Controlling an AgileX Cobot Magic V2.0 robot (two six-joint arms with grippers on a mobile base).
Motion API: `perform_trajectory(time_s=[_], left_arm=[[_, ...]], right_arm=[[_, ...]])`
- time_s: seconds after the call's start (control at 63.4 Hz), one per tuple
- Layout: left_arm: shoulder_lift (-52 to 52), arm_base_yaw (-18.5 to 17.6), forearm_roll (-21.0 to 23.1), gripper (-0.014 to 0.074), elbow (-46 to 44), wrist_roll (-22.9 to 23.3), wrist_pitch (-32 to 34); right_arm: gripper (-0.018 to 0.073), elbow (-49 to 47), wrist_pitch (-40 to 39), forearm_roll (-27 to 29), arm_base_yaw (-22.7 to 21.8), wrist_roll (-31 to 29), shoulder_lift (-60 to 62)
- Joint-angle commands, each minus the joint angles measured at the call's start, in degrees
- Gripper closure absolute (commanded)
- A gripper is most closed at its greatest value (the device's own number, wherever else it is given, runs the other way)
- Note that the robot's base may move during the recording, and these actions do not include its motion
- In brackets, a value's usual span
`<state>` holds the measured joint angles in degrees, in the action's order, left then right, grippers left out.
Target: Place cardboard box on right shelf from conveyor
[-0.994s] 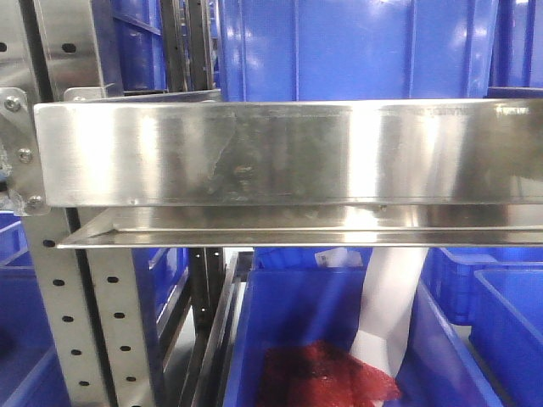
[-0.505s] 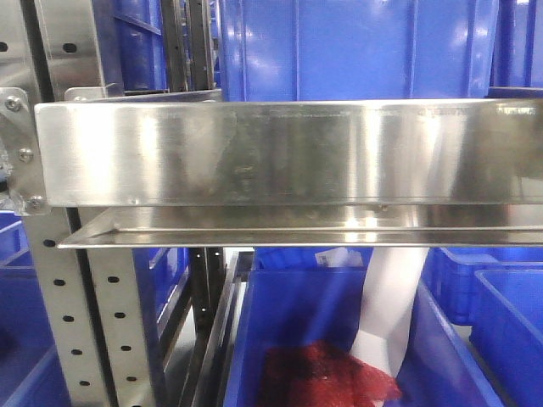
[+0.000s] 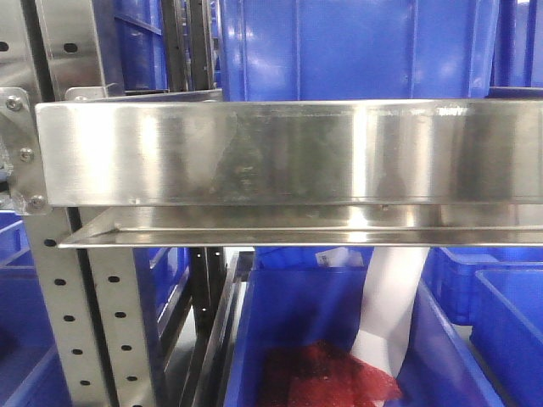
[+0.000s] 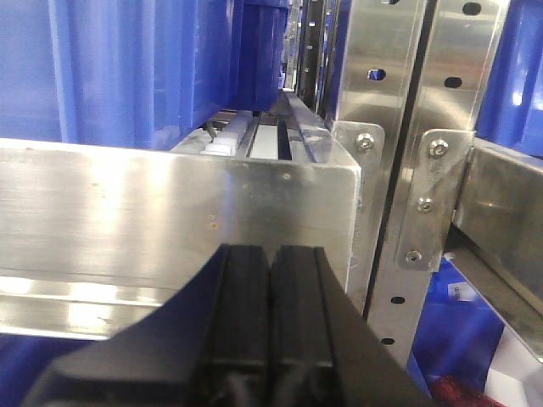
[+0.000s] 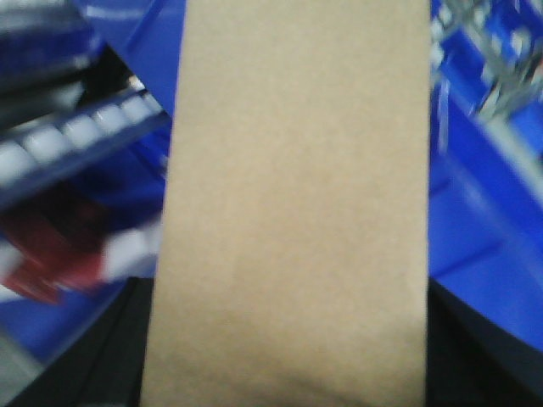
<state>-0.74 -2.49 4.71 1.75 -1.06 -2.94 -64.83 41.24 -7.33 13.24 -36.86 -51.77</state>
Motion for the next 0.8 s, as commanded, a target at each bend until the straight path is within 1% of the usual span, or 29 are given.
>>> perform_trajectory(time_s=[0.0, 0.032, 0.126, 0.237, 0.331, 0.473, 0.552, 0.662, 0.789], left_arm=[[-0.7, 0.0, 0.5, 0.0715, -0.2, 0.4, 5.2], [-0.7, 0.0, 0.5, 0.0715, -0.2, 0.4, 5.2], [-0.7, 0.0, 0.5, 0.0715, -0.2, 0.4, 5.2], [-0.7, 0.0, 0.5, 0.0715, -0.2, 0.4, 5.2], [-0.7, 0.0, 0.5, 0.0715, -0.2, 0.4, 5.2], [-0.7, 0.0, 0.5, 0.0715, -0.2, 0.4, 5.2], [-0.7, 0.0, 0.5, 0.0715, -0.2, 0.4, 5.2], [-0.7, 0.0, 0.5, 0.0715, -0.2, 0.4, 5.2], [-0.7, 0.0, 0.5, 0.0715, -0.2, 0.4, 5.2]], right_arm=[[0.0366, -3.0, -7.8, -3.2, 1.9, -8.7, -3.3], [0.0366, -3.1, -8.9, -3.7, 2.7, -11.2, -4.7], [0.0367, -3.1, -11.6, -4.2, 5.5, -16.4, -7.8], [0.0367, -3.1, -13.5, -4.2, 8.1, -19.9, -11.1], [0.0367, -3.1, -14.3, -4.2, 9.5, -20.1, -13.6], [0.0372, -3.1, -15.3, -4.2, 9.9, -20.2, -16.4], [0.0410, -3.1, -15.8, -4.2, 9.9, -20.2, -17.5], [0.0502, -3.0, -16.6, -4.2, 9.9, -20.2, -18.7], [0.0502, -2.9, -17.0, -4.2, 9.9, -20.2, -19.7]])
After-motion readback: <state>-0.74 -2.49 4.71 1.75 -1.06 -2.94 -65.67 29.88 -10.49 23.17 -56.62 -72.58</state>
